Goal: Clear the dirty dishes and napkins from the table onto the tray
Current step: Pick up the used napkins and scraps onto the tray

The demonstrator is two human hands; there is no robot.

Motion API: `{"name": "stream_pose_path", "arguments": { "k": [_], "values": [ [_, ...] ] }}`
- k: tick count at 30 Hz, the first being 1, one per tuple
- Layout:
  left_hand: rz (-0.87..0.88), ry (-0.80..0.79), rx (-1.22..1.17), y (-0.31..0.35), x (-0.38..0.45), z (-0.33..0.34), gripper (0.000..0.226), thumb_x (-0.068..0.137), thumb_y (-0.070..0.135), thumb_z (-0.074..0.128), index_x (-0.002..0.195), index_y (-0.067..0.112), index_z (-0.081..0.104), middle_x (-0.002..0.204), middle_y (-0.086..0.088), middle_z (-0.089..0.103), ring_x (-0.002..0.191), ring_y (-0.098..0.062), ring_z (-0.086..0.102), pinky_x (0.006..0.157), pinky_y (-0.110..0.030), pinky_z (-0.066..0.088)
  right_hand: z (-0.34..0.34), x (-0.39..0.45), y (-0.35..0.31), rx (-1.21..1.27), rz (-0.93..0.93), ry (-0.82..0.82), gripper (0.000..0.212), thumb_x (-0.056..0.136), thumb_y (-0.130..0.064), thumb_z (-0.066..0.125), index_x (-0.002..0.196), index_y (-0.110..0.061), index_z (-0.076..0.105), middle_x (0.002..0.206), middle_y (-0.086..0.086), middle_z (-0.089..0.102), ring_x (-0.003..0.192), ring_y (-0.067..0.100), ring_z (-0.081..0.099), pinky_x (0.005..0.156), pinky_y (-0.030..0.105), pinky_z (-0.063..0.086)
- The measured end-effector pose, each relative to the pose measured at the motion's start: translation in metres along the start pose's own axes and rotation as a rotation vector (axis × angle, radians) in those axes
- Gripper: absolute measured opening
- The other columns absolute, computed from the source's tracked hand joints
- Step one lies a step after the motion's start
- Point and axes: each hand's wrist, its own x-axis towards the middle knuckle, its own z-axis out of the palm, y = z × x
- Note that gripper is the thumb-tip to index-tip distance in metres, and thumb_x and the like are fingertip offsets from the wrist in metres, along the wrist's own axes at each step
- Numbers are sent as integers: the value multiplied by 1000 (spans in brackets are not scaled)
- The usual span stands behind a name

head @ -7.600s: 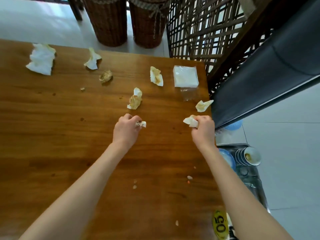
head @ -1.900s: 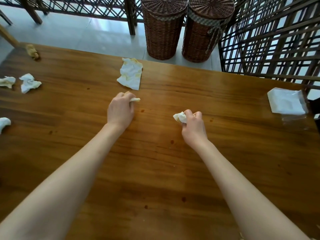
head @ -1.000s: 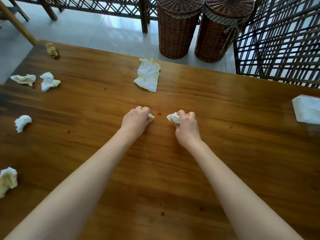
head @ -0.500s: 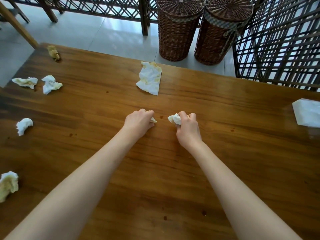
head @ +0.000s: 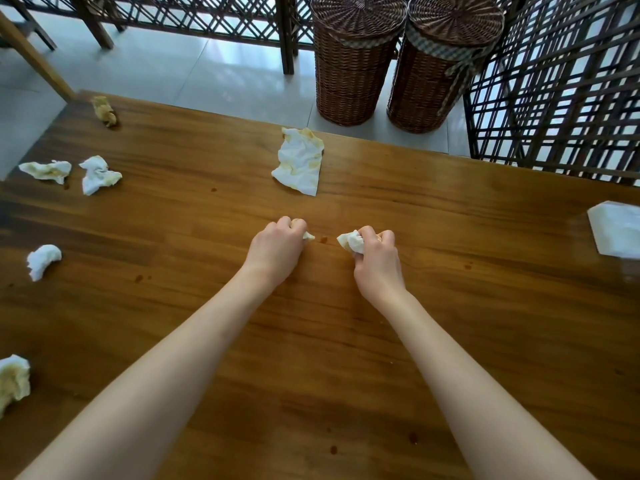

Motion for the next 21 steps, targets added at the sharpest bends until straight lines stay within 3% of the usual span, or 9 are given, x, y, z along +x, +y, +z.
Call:
{"name": "stream_pose_path", "arguments": {
  "k": [4,9,13,18,21],
  "values": [
    [-37,173,-101,-6,37,-12,23,97,23,45,111,5,51,102,-14,55,90,-28,56,72,-34,48,-5,16,-5,12,-9,68,31,92,-5,49,122,-15,47,115,12,41,101,27,48,71,28,38],
    [-56,250,-146,-9,99,-25,27,97,23,47,115,3,52,111,-19,54,97,-32,52,77,-36,43,-8,43,-6,-4,0,98,32,93,-4,48,122,-15,47,117,12,40,102,28,48,70,27,36],
    [-108,256,-148,-14,130,-17,25,96,23,48,113,6,54,114,-20,52,101,-35,46,77,-36,39,-6,63,-8,18,10,124,34,93,-4,49,125,-15,46,117,12,40,101,27,48,72,26,38],
    [-76,135,-100,-21,140,6,27,95,25,48,117,10,55,124,-14,53,114,-33,41,92,-40,41,-3,78,-14,61,3,147,33,93,-6,50,123,-16,47,117,11,41,100,25,50,73,24,40],
    [-58,161,-126,-24,139,12,25,95,26,48,112,11,57,118,-11,58,113,-32,45,93,-43,41,-2,83,-12,76,23,163,33,93,-6,51,124,-15,47,118,11,42,100,24,50,74,24,42]
  ]
}}
